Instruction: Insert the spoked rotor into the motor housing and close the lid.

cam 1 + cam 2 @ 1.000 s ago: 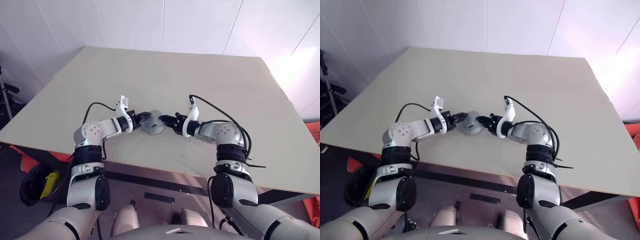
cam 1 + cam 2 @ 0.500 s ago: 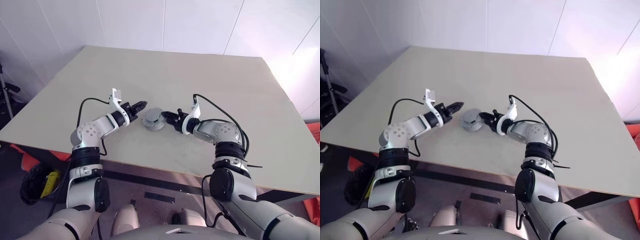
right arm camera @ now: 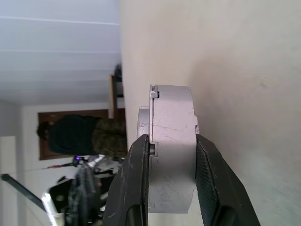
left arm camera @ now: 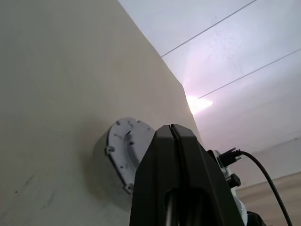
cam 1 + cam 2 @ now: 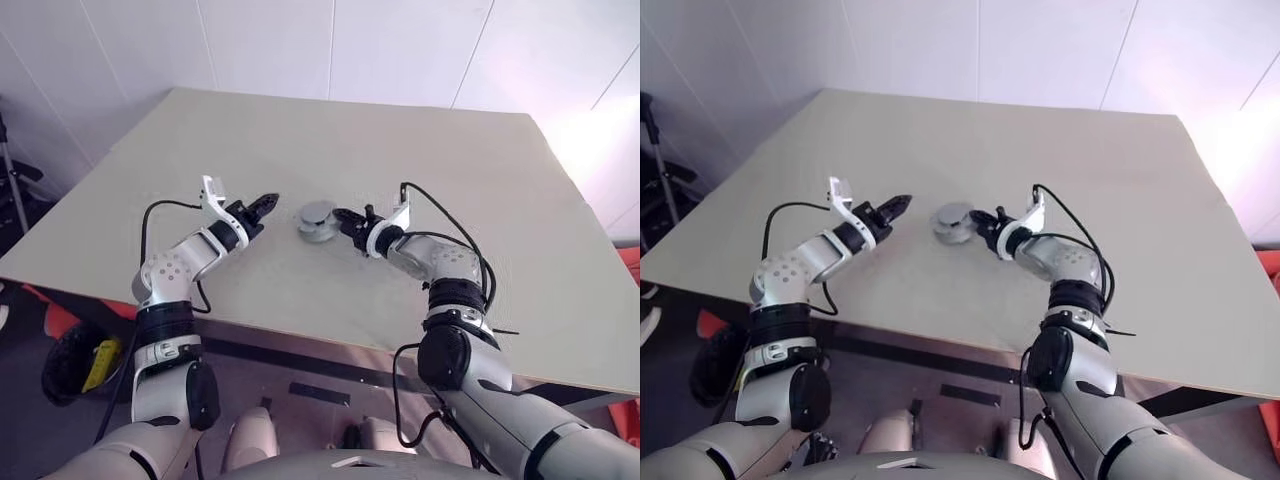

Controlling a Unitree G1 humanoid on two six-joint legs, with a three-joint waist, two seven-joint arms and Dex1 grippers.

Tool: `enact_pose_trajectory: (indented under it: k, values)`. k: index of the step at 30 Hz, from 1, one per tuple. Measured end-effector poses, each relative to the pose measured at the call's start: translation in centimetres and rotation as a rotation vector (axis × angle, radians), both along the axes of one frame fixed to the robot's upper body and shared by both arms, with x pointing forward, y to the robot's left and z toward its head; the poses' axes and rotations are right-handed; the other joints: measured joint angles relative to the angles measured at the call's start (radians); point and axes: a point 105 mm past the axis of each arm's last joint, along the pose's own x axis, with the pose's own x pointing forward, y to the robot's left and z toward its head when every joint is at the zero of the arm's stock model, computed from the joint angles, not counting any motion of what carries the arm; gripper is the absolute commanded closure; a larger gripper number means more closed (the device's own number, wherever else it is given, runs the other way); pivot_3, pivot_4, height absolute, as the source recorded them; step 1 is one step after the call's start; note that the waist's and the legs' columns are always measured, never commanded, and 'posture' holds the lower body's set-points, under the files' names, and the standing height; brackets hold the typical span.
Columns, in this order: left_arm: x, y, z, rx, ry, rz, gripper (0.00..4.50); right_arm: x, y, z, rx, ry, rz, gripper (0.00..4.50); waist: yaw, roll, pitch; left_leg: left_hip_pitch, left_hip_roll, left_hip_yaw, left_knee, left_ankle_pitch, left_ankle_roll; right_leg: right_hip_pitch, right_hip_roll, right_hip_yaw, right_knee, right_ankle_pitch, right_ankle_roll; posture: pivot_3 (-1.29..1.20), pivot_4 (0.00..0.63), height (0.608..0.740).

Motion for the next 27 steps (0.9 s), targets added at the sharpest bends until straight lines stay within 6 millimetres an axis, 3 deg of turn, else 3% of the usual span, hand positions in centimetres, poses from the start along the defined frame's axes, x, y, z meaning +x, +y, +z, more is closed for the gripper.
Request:
enact_pose_trajectory:
  k: [5, 13, 16, 27]
  values:
    - [-0.3, 1.0, -0.7, -0.048, 0.038, 0.037, 4.50, 0.6, 0.6, 2.9, 0.119, -0.078, -0.014, 3.36, 0.002, 0.000, 0.000, -0.007, 0.000, -0.001, 0.007, 0.000, 0.001, -0.006, 0.000, -0.001, 0.007, 0.000, 0.000, 0.00, 0.000, 0.740]
    - [-1.5, 1.0, -0.8, -0.151, 0.082, -0.009, 4.50, 0.1, 1.2, 5.1, 0.200, -0.143, 0.032, 3.36, 0.005, 0.000, 0.000, -0.006, 0.001, -0.001, 0.008, 0.000, 0.000, -0.006, 0.000, -0.001, 0.011, 0.000, 0.000, 0.00, 0.000, 0.740]
    - [-1.9, 0.7, -0.2, -0.174, 0.059, -0.040, 3.90, 0.1, 1.4, 5.2, 0.194, -0.141, 0.038, 3.36, 0.005, 0.000, 0.000, -0.006, 0.001, -0.001, 0.009, 0.000, 0.000, -0.006, 0.000, -0.001, 0.011, 0.000, 0.000, 0.00, 0.000, 0.740]
    - [-2.5, 0.1, 0.6, -0.210, 0.033, -0.097, 0.30, 0.0, 1.5, 5.3, 0.172, -0.144, 0.058, 3.36, 0.006, 0.000, 0.000, -0.007, 0.001, -0.001, 0.009, 0.000, 0.000, -0.006, 0.000, -0.001, 0.012, 0.000, 0.000, 0.00, 0.000, 0.740]
